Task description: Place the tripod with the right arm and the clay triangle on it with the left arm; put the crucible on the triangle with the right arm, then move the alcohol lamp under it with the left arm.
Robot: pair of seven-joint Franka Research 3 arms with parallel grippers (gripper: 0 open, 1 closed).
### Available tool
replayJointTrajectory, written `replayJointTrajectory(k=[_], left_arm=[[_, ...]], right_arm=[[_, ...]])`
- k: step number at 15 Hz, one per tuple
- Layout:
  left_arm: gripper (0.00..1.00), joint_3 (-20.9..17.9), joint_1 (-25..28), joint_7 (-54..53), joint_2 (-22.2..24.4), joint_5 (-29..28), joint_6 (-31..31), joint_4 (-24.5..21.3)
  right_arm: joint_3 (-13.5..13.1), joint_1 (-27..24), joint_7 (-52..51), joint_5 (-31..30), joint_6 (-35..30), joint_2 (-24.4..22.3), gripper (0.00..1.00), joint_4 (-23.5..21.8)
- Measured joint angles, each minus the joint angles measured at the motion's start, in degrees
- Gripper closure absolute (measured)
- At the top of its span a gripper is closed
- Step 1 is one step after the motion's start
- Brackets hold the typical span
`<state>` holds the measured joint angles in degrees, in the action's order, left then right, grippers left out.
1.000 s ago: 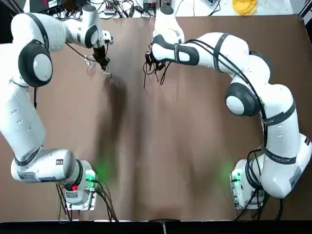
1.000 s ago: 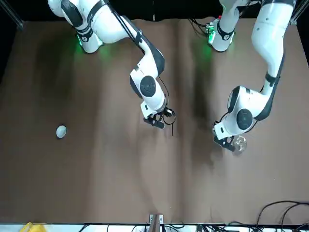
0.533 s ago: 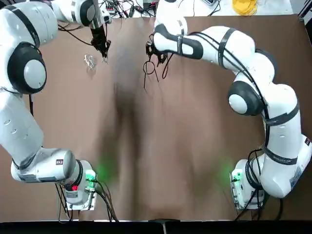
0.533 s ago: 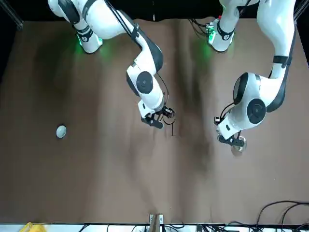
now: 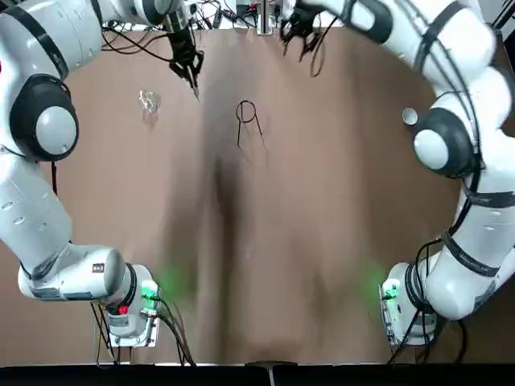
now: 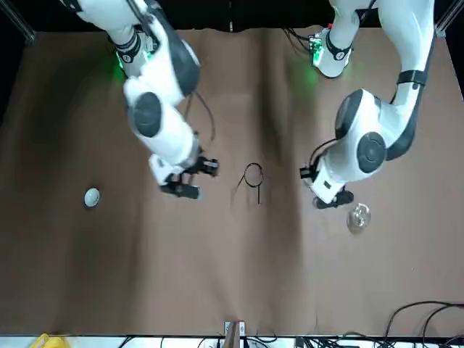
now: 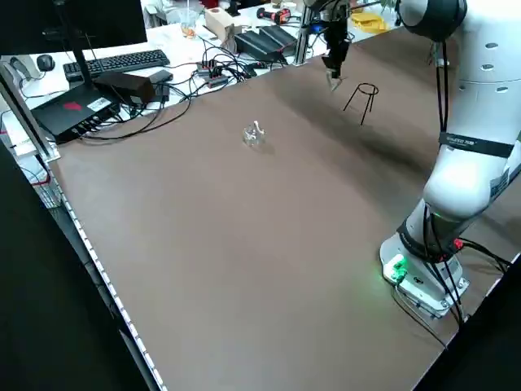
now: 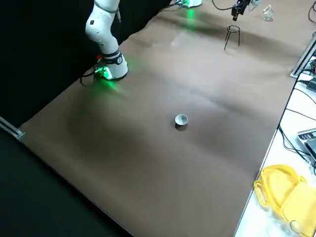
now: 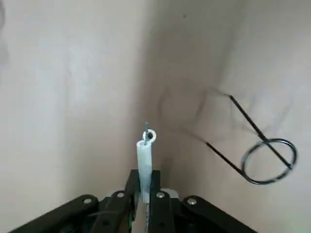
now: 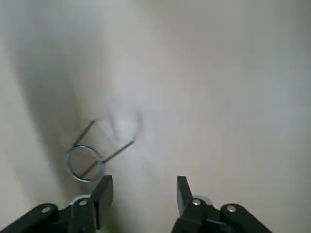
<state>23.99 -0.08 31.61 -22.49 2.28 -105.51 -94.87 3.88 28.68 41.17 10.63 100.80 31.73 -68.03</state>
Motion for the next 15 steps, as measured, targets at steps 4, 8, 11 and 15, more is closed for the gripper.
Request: replayJointTrajectory(k=[4,8,11,15], left_arm=[[0.87,4.5,-1.5,9.0,-0.6,1.3,-0.5,0.1],[0.87,5.4,-5.9,16.9,-1.7,1.8,-4.9,2.6],[0.87,5.4,-7.9,20.3,-2.8,1.8,-9.8,3.4],[0.87,5.4,-10.8,23.5,-4.8,1.8,-17.0,3.5]], right_arm=[[-0.1,-6.4,-11.7,-2.9,-8.3,-4.9,0.39,-0.1],[-0.2,-14.8,-25.9,-4.1,-13.5,-8.7,0.38,-1.2],[-0.1,-18.5,-31.8,-4.9,-13.6,-10.6,0.38,-4.3],[-0.1,-22.0,-37.0,-5.2,-13.3,-12.1,0.38,-7.6]])
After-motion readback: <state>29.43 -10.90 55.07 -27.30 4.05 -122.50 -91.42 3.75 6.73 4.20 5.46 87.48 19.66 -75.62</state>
